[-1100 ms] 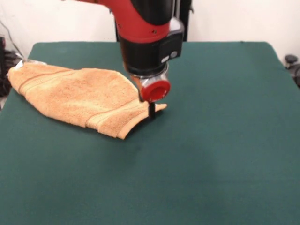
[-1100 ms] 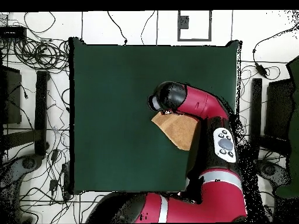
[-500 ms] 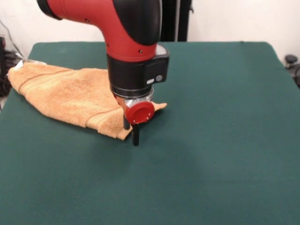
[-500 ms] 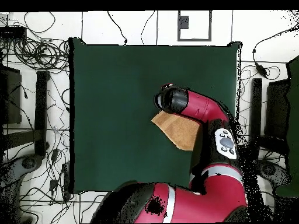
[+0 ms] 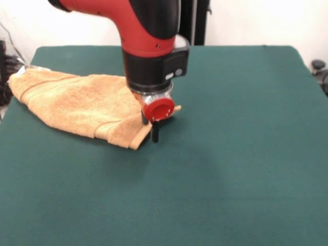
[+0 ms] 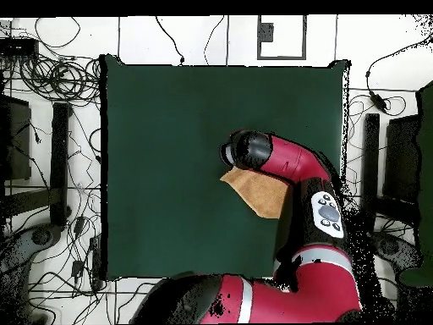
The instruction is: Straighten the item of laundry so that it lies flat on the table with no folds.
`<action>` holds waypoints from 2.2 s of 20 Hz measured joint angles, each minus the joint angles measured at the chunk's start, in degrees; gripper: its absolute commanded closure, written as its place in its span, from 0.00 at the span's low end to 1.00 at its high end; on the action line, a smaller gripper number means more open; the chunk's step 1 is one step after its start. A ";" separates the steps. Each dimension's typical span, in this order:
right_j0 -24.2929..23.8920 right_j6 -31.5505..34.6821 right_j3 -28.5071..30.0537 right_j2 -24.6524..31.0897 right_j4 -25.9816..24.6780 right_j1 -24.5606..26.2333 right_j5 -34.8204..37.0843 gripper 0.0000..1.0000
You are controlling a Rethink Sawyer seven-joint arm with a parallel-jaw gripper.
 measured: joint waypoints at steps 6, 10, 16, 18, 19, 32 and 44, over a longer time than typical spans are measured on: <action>0.01 0.00 3.01 -0.12 0.00 -4.43 3.70 0.00; 0.01 0.00 4.23 -0.13 0.00 -6.36 4.02 0.00; -0.09 0.00 5.07 -0.10 0.11 -6.28 3.04 0.00; -0.27 0.00 5.73 -0.07 0.12 -5.92 1.81 0.00; -0.35 0.00 6.03 -0.07 0.11 -5.85 1.29 0.00; -5.03 0.00 10.98 1.80 0.17 -2.53 -5.99 0.00; -10.76 0.00 14.51 7.34 0.67 -0.55 -11.92 0.00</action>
